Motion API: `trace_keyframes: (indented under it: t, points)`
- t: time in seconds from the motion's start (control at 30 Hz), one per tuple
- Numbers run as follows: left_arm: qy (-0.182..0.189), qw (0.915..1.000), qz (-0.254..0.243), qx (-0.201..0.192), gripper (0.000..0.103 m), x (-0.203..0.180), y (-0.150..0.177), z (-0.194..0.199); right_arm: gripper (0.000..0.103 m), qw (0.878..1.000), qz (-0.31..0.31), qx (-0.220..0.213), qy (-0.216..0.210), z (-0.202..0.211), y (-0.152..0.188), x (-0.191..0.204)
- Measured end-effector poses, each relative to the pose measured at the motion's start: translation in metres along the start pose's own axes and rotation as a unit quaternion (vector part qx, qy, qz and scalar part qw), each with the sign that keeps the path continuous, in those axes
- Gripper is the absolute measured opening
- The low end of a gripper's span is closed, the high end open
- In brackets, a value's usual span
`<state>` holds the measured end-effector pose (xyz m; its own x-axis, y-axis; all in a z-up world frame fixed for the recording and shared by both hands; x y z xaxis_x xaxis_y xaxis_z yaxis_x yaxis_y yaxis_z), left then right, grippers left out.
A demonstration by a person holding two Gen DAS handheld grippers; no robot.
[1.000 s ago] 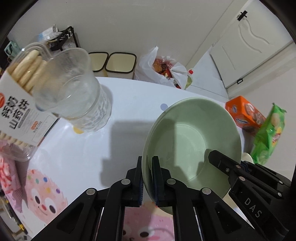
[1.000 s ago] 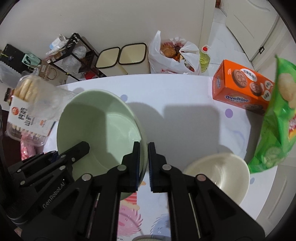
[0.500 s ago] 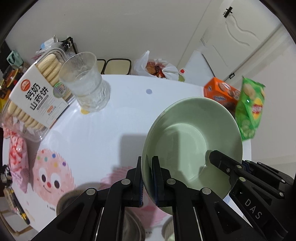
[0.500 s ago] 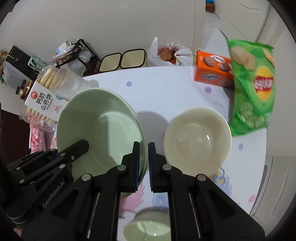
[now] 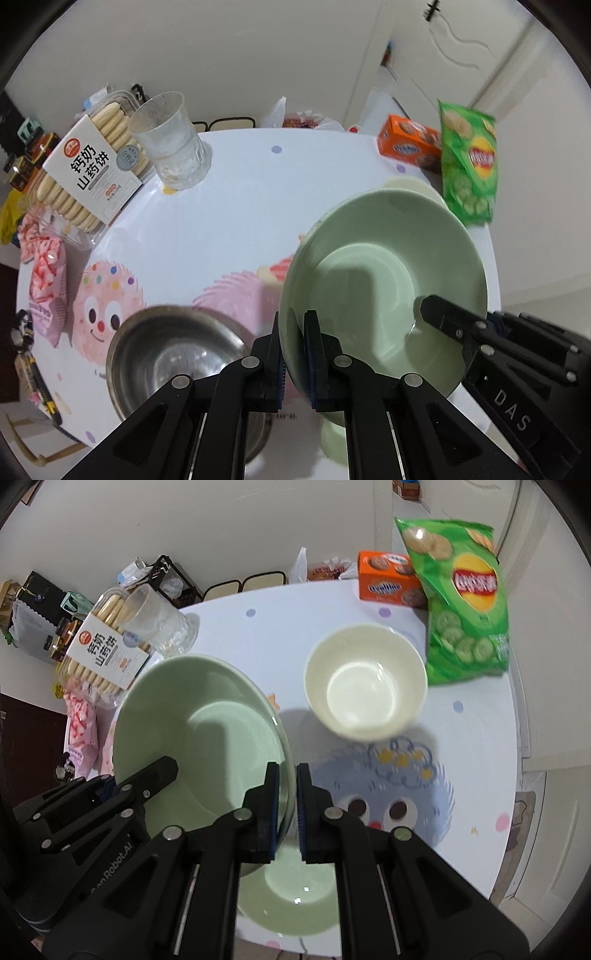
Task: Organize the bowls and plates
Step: 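Lift the green bowl and carry it onto the other green bowls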
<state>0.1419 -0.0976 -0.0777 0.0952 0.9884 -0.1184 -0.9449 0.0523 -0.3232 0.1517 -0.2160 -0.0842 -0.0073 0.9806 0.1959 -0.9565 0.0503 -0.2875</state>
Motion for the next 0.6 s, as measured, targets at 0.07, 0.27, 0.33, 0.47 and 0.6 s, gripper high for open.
trace_keyframes:
  t: [0.07,0.27,0.33,0.47,0.6]
  points:
    - [0.003,1.0,-0.002,0.002,0.009,-0.004,0.012,0.003,0.01,1.0,0.0,0.0,0.0,0.004,0.01,-0.004]
    - [0.002,0.9999,-0.013,0.01,0.008,-0.015,0.042,0.01,0.011,1.0,0.006,0.004,0.002,0.014,0.045,-0.01]
    - [0.003,0.9998,-0.016,0.011,0.008,-0.018,0.051,0.012,0.011,1.0,0.002,0.006,-0.002,0.018,0.056,-0.013]
    - [0.005,0.9995,-0.025,0.017,0.009,-0.027,0.07,0.013,0.011,1.0,0.002,0.009,-0.003,0.022,0.075,-0.019]
    - [0.008,0.9991,-0.03,0.029,0.009,-0.033,0.086,0.009,0.012,1.0,-0.003,0.017,-0.002,0.021,0.091,-0.026]
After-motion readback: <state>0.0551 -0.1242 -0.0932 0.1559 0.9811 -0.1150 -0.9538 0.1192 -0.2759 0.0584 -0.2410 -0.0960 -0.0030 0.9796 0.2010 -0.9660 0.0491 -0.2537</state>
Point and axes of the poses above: each gripper's, at about its wrist camera, not at the fingertips, and z roughly against the way its jaws point, x to its left, y to its underside, the point moved 6 cm from there along -z, roughly the way its jaws point, and after that the axes turned 6 degrees about -x, right-handed, at the moved point
